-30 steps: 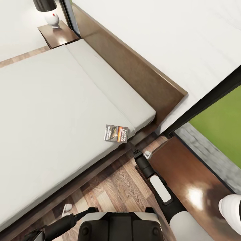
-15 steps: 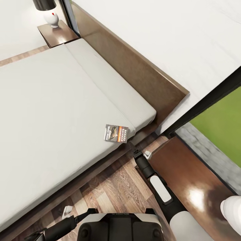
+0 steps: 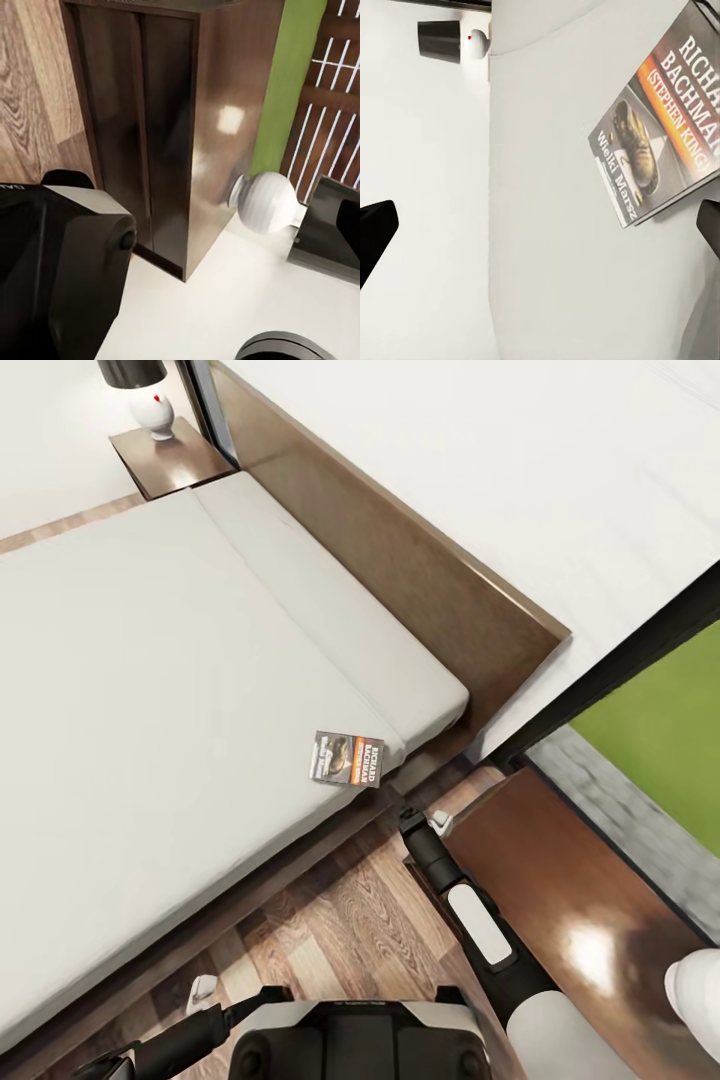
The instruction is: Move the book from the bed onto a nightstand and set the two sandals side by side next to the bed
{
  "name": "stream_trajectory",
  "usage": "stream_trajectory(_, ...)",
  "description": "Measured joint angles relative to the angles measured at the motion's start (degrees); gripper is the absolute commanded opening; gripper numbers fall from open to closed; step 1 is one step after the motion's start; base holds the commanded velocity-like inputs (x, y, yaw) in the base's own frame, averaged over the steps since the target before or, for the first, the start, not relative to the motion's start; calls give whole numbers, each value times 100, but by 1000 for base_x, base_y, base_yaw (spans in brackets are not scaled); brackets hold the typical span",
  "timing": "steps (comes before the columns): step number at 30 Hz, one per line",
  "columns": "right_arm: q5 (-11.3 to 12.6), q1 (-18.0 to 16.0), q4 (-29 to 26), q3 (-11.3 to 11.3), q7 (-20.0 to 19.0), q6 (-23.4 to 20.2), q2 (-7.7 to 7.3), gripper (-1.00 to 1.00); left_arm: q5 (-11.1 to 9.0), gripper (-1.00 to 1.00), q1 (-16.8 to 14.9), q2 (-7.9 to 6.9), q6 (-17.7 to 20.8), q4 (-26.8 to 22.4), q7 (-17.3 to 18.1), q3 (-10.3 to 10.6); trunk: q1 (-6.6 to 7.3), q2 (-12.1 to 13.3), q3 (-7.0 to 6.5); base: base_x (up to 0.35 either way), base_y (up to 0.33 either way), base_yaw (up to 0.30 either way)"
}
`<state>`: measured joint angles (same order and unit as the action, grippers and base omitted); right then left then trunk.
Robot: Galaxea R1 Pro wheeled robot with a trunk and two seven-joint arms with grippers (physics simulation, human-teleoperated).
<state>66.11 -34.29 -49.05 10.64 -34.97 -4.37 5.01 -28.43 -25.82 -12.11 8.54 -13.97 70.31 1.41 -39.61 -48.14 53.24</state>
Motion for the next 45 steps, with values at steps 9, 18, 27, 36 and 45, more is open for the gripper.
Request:
stream_trajectory(9, 0, 2, 0, -9, -1, 0, 0, 100, 0, 100, 0, 0, 0, 0, 0, 0, -198, -361, 162, 0, 0, 0)
stream_trajectory(18, 0, 3, 0, -9, -1, 17, 8, 100, 0, 100, -1, 0, 0, 0, 0, 1, -396, -723, 323, 0, 0, 0)
stream_trajectory(27, 0, 2, 8, -1, 5, 26, 9, 100, 0, 100, -1, 0, 0, 0, 0, 1, -593, -1084, 485, 0, 0, 0)
stream_trajectory(36, 0, 3, 10, 1, 8, 29, 9, 100, 0, 100, 0, 0, 0, 0, 0, 0, -791, -1445, 647, 0, 0, 0)
stream_trajectory(45, 0, 3, 43, 8, 8, 25, 9, 100, 0, 100, 0, 0, 0, 0, 0, 0, -989, -1806, 808, 0, 0, 0)
